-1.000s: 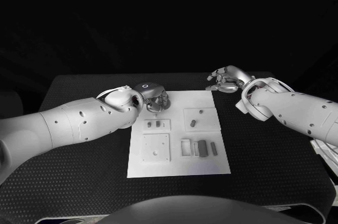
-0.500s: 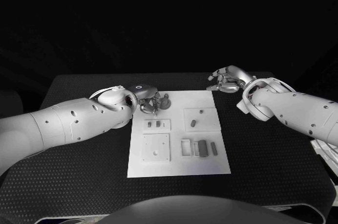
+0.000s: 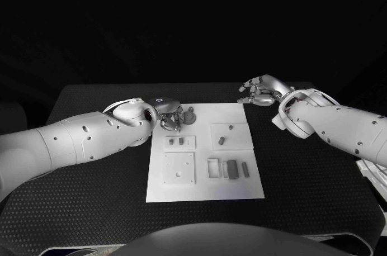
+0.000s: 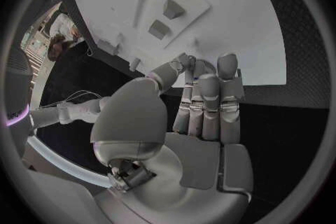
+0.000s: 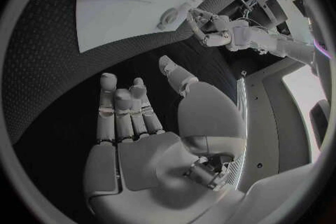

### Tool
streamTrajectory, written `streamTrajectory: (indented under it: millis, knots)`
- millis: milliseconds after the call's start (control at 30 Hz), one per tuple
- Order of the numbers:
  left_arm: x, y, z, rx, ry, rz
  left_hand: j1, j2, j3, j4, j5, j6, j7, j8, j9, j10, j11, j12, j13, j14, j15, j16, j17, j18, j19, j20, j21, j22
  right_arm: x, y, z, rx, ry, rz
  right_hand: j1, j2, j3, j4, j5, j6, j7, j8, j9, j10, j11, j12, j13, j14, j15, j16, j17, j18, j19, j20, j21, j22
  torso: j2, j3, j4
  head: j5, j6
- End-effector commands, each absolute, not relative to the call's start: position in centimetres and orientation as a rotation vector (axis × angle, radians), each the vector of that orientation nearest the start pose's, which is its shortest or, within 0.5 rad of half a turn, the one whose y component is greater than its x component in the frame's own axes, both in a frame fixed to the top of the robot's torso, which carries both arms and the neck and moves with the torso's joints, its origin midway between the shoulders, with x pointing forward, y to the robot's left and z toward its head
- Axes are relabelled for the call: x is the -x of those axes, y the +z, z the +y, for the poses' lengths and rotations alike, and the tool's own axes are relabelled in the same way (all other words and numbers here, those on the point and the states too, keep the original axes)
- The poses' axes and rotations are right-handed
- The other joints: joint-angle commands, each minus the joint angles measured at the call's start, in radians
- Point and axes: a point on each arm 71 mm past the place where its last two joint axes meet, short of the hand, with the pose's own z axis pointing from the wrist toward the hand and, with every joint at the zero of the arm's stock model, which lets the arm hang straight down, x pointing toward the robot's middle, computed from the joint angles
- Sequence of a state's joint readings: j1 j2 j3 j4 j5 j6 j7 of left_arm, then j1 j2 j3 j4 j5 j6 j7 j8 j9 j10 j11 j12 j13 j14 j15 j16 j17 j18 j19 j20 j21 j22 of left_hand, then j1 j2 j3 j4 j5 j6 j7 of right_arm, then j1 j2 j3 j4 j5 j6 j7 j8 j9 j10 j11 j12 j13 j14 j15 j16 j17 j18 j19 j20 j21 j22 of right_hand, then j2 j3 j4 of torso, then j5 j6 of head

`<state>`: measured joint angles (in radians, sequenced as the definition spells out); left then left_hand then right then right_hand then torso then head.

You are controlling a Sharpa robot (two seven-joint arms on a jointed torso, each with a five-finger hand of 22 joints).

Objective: Assemble the parts on the task board

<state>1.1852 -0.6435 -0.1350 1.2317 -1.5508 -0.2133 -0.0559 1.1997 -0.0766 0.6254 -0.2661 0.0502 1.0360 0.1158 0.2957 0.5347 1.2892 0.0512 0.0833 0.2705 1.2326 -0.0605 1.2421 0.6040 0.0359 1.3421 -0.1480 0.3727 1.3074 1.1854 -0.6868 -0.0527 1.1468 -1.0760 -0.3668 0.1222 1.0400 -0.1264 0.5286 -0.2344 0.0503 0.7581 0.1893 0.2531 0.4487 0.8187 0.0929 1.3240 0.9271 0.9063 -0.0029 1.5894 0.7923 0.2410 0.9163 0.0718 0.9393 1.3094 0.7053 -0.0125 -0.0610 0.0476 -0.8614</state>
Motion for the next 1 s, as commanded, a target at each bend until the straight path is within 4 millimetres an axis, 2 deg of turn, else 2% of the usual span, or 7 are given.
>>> streamTrajectory:
  millis: [33, 1000]
  knots:
    - [-51.4, -25.0, 17.8, -0.348, -0.521, 1.834, -0.01, 0.003, 0.001, 0.004, 0.003, 0.004, 0.001, 0.003, 0.001, 0.005, 0.0, 0.005, 0.001, 0.005, -0.001, 0.003, -0.001, 0.07, -0.002, -0.008, 0.005, 0.024, -54.4, -21.2, -23.3, -0.178, 0.77, 1.635, -0.009, 0.0, 0.002, -0.005, 0.0, -0.001, 0.014, 0.005, -0.002, -0.009, 0.0, 0.003, -0.001, 0.0, -0.008, 0.005, -0.001, 0.021, -0.004, 0.0, -0.005, 0.015, 0.0, 0.0007, -0.0006, 0.001, -0.002]
    - [-51.2, -26.3, 17.9, -0.357, -0.512, 1.88, -0.014, 0.005, 0.0, 0.007, 0.003, 0.003, 0.001, 0.002, 0.0, 0.006, 0.0, 0.001, 0.001, 0.004, -0.001, 0.003, -0.002, 0.069, -0.003, -0.009, 0.006, 0.024, -54.4, -21.2, -23.4, -0.178, 0.768, 1.634, -0.01, 0.0, 0.002, -0.005, 0.0, -0.002, 0.014, 0.005, -0.002, -0.009, 0.001, 0.004, -0.002, 0.0, -0.008, 0.005, -0.002, 0.021, -0.004, 0.0, -0.006, 0.015, 0.0, 0.0001, -0.0002, -0.002, -0.005]
